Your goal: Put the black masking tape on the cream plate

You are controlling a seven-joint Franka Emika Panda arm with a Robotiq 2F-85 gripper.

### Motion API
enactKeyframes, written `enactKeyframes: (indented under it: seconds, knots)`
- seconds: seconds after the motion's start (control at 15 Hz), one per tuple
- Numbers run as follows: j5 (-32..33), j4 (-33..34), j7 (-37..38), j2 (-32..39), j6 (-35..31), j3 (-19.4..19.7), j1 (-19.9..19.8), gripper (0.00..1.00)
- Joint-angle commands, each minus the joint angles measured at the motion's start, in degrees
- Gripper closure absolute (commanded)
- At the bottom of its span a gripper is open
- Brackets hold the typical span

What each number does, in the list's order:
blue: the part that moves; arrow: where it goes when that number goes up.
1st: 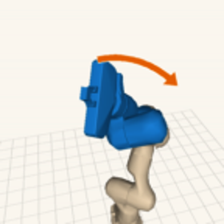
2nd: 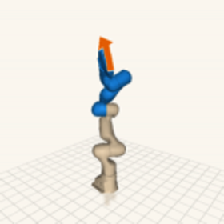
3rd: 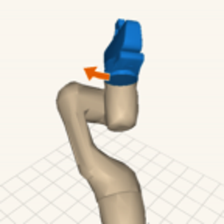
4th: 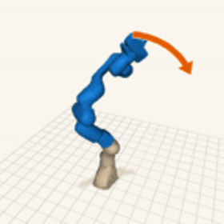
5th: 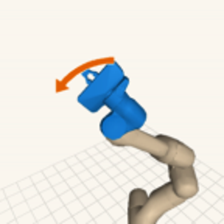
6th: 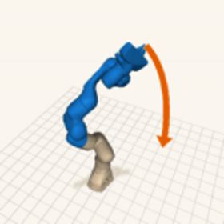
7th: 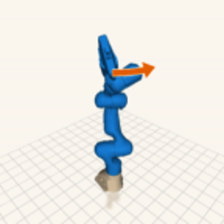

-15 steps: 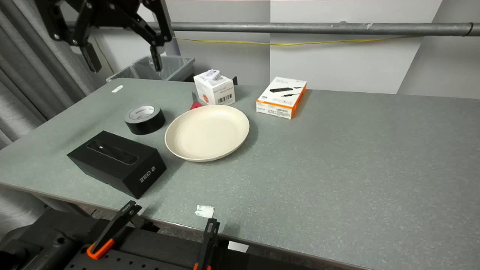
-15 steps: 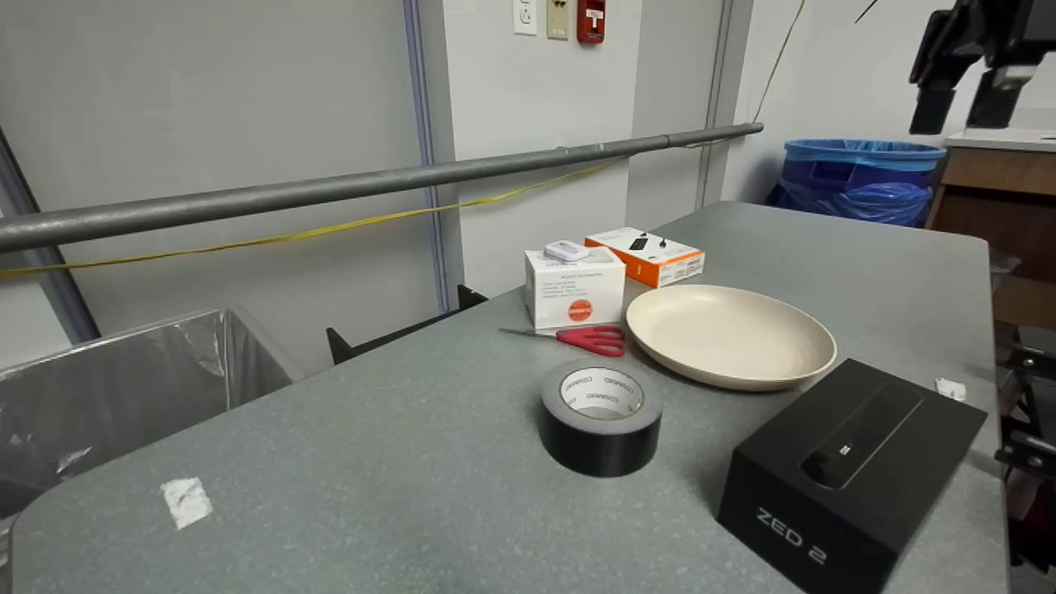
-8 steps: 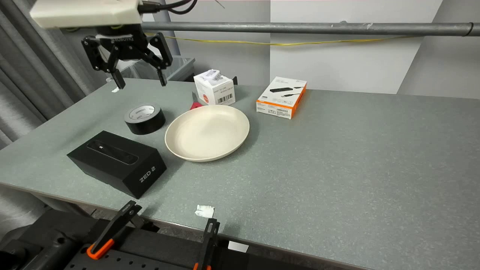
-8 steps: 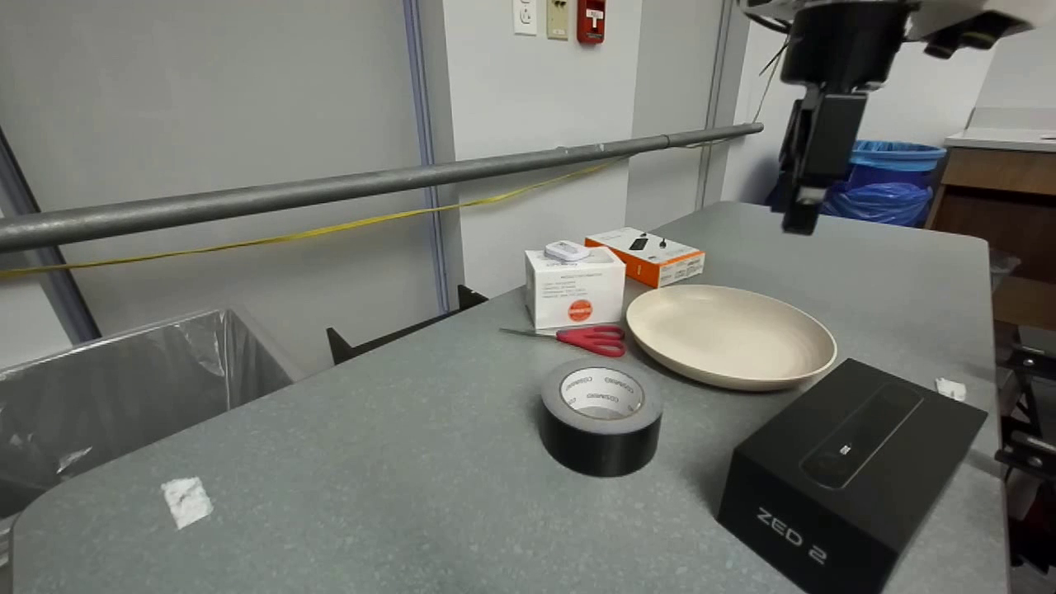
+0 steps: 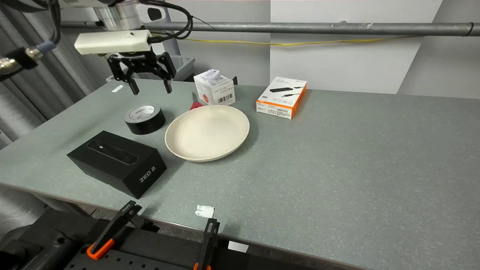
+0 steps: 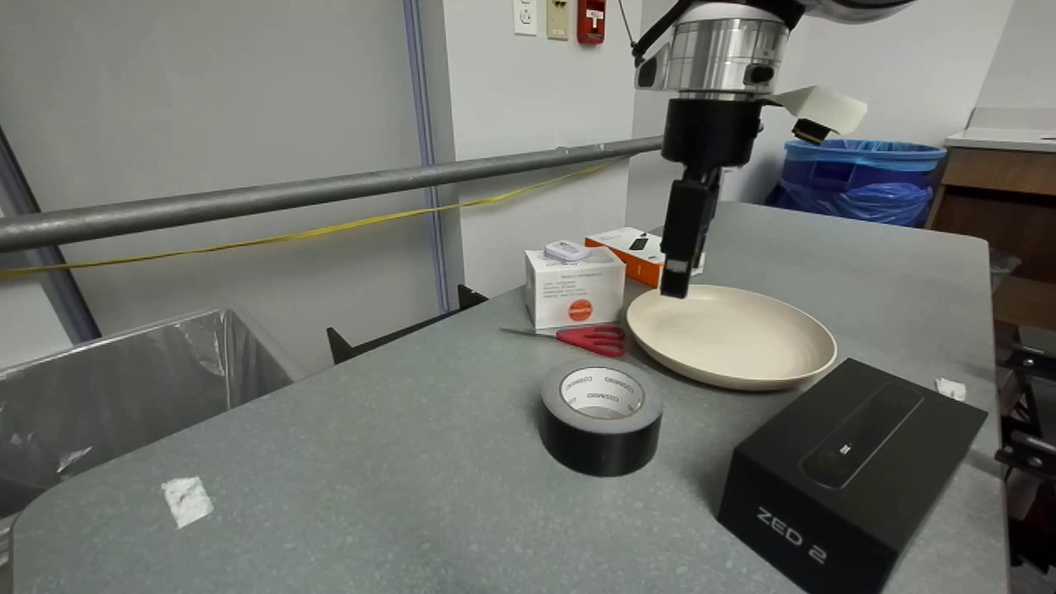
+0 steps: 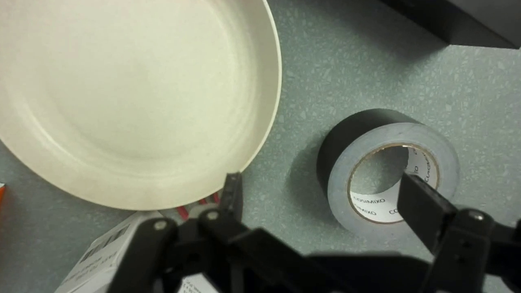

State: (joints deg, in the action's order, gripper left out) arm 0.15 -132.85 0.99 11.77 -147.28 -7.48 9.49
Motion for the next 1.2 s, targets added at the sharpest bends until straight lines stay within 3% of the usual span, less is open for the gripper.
enactKeyframes:
  seconds: [0.0, 0.33, 1.13]
  knots:
    - [0.06, 0.22, 0.05, 0.02, 0.16, -0.27, -0.28, 0.0]
    - [2.54, 3.41, 0.59, 4.92, -0.72, -0.31, 0.9, 0.0]
    - [18.17, 12.73, 13.06, 16.95, -2.36, 4.85, 10.51, 0.0]
